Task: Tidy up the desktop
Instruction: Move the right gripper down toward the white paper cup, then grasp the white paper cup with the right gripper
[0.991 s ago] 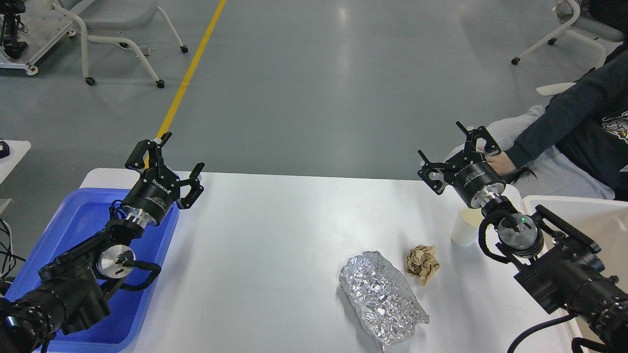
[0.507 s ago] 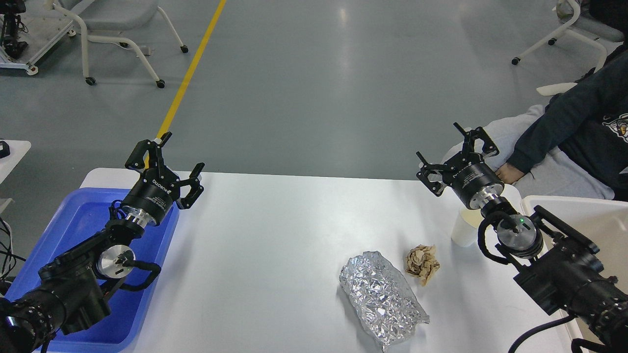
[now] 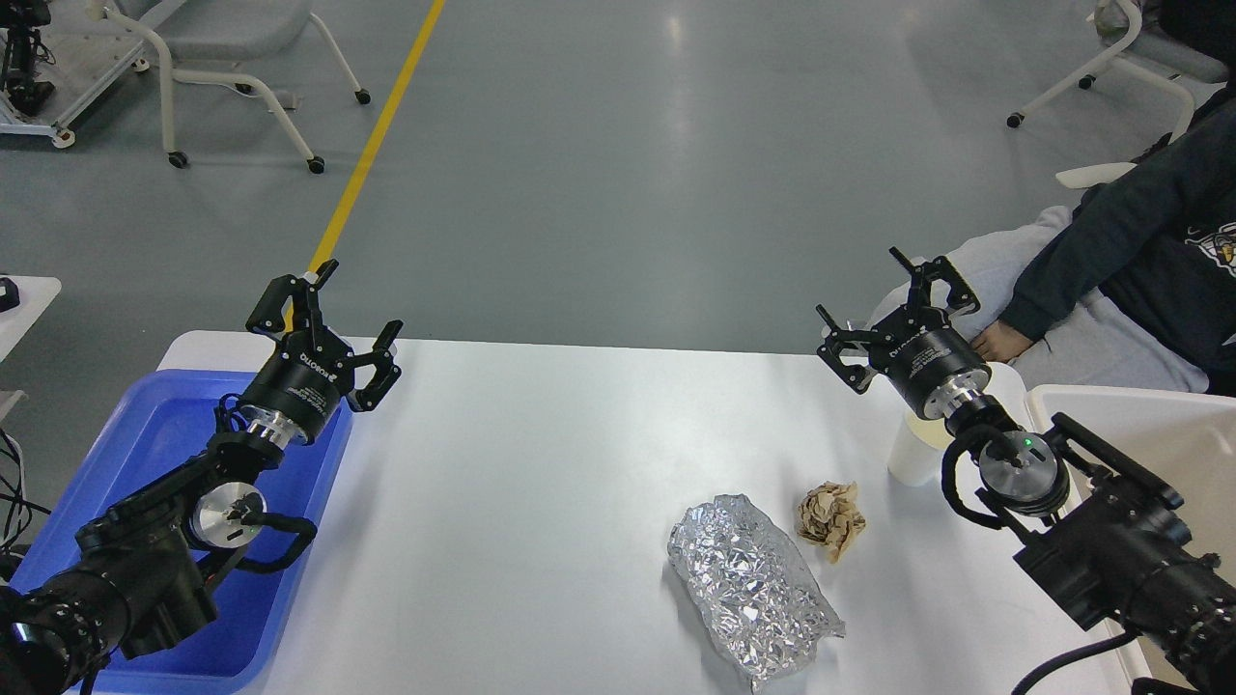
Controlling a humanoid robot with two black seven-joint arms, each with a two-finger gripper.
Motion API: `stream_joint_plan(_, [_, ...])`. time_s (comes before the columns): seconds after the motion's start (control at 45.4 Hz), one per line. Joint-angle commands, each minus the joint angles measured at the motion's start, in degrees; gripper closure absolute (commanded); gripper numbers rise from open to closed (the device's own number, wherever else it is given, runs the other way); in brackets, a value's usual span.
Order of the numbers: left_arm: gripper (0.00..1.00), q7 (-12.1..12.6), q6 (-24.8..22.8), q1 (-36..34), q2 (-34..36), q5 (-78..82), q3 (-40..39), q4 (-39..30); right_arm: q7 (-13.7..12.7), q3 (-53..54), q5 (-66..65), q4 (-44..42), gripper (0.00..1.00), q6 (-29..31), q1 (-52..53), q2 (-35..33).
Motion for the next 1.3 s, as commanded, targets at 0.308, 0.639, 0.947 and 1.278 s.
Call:
stream_joint_plan(0.308, [0.0,0.0,0.0,0.0,0.0,0.0,0.0,0.0,0.0,-4.8,-10.8,28.2,0.0,-7.4,-4.7,-17.1])
stream_joint_plan(0.639, [0.0,0.0,0.0,0.0,0.0,0.1,0.0,0.0,0.0,-17.2,-30.0,29.7,0.0,-10.8,0.7,-26.4])
stream_joint_plan(0.947, [0.0,0.0,0.0,0.0,0.0,0.1,0.0,0.0,0.1,-31.5,-54.3,19.6,0.0,-12.8,9.9,-29.5])
stream_joint_plan(1.278, [0.0,0.1,0.0,0.0,0.0,0.1,0.0,0.0,0.2,-41.0,-61.3,13.9,0.0,-13.4,15.0,-29.4])
